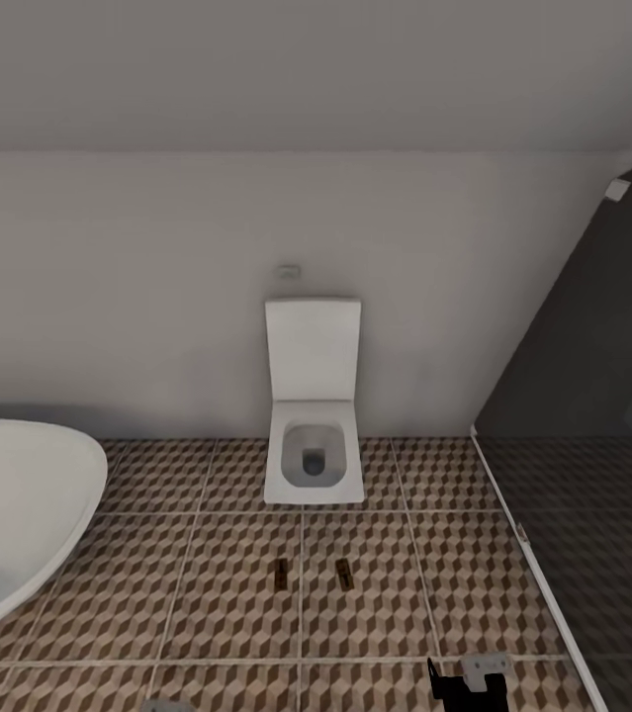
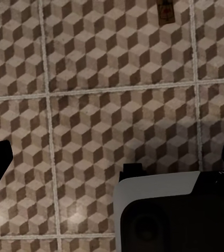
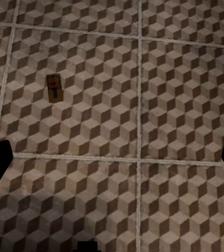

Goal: Take the four mousetraps from the cabinet in the bathroom and place them on the bathroom floor. Make sure all four end up on the same floor surface, and ensure that at least two of them are either under or directly next to the same bathroom sink.

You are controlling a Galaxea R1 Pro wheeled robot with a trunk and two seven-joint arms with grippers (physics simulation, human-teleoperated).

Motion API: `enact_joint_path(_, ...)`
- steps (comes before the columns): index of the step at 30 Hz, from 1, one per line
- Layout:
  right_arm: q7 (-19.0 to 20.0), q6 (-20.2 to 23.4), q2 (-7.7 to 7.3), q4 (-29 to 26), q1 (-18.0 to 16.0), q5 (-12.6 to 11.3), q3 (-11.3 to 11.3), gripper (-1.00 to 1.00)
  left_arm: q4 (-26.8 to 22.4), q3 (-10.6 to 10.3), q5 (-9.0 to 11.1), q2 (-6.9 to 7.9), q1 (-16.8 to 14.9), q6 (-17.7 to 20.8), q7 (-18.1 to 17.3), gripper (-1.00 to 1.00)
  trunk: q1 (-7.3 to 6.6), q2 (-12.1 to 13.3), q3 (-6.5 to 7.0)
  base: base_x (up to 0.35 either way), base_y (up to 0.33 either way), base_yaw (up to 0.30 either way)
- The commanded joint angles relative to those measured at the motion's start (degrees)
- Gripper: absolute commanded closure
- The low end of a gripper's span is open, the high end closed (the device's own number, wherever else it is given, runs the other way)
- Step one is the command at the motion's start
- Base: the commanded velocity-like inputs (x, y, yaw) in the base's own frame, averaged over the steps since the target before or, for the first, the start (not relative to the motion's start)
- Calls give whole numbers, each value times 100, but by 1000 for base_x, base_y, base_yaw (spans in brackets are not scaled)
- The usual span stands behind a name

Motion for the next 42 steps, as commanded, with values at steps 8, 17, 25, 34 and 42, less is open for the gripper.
enact_joint_path(8, -22, -15, 0, 4, -4, -34, 51, -100, 41, -49, 25, -3, -2, -14, 22, -100, 3, -9, 65, 0, 0, 0)
enact_joint_path(17, -22, -15, 0, 4, -4, -32, 51, -100, 67, -49, 25, -3, -2, -14, 22, -100, 3, -9, 149, 0, 0, 0)
enact_joint_path(25, -22, -15, 2, 4, -4, -32, 51, -100, 68, -49, 25, -6, -2, -14, 22, -100, 3, -9, 223, 0, 0, 0)
enact_joint_path(34, -22, -15, 7, 4, -4, -33, 51, -100, 68, -49, 25, -5, -2, -14, 21, -100, 3, -9, 306, 0, 0, 0)
enact_joint_path(42, -22, -15, 9, 4, -4, -32, 51, -100, 68, -49, 25, -9, -2, -14, 20, -100, 3, -9, 380, 0, 0, 0)
